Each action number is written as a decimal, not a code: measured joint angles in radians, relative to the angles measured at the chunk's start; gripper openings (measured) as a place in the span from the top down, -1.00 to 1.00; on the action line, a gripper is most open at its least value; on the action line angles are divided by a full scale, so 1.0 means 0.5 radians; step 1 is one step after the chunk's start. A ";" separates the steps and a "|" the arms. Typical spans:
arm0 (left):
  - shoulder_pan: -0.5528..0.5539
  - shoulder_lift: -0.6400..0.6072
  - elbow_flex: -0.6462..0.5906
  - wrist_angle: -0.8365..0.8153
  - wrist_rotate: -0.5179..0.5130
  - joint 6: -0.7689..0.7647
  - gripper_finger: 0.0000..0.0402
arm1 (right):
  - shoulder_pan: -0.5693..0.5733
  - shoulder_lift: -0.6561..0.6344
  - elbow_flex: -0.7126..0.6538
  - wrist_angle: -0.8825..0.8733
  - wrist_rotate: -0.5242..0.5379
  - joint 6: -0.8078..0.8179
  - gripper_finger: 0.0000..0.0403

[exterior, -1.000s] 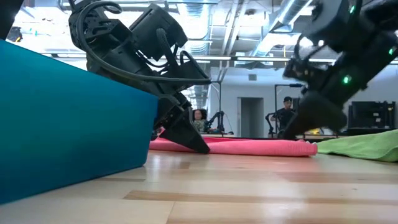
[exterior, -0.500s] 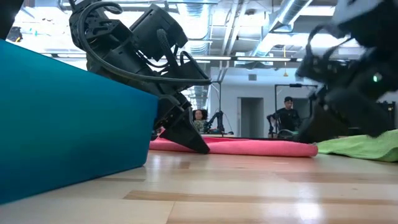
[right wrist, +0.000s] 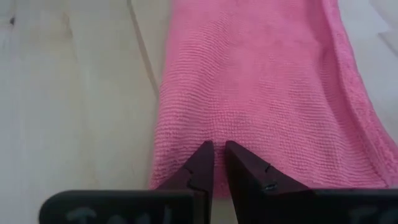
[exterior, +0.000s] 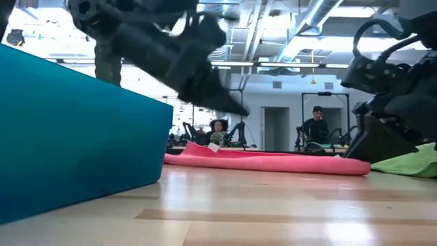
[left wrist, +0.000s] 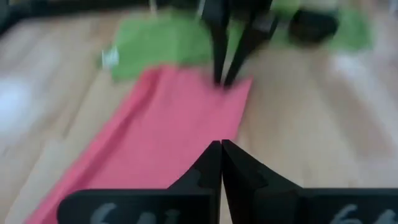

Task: Fold microfiber towels
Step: Fold the pink microfiber

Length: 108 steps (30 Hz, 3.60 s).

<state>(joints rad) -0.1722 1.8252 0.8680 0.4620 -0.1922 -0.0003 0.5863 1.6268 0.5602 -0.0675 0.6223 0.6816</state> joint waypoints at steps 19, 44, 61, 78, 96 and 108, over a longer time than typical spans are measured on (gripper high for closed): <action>-0.136 0.817 0.527 0.181 -0.263 0.024 0.98 | -0.004 -0.014 -0.003 -0.054 0.068 0.040 0.67; -0.069 0.735 0.485 0.382 -0.372 0.340 0.98 | 0.232 0.120 -0.150 0.559 0.701 0.178 0.67; -0.193 0.600 0.499 0.261 -0.362 0.559 0.98 | 0.364 0.485 -0.147 0.787 0.688 0.335 0.67; 0.050 0.604 0.250 0.236 -0.096 0.202 0.98 | 0.342 0.305 -0.151 0.920 1.079 0.032 0.67; 0.021 0.402 0.235 0.230 -0.152 0.297 0.98 | 0.426 0.785 -0.143 1.348 0.910 0.269 0.67; 0.039 0.454 0.182 0.079 -0.293 0.252 0.98 | 0.291 0.339 -0.184 1.126 1.196 -0.305 0.67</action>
<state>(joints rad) -0.1526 2.0523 0.9588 0.5014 -0.3388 0.1257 0.7320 1.7962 0.4681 0.4957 1.2205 0.5290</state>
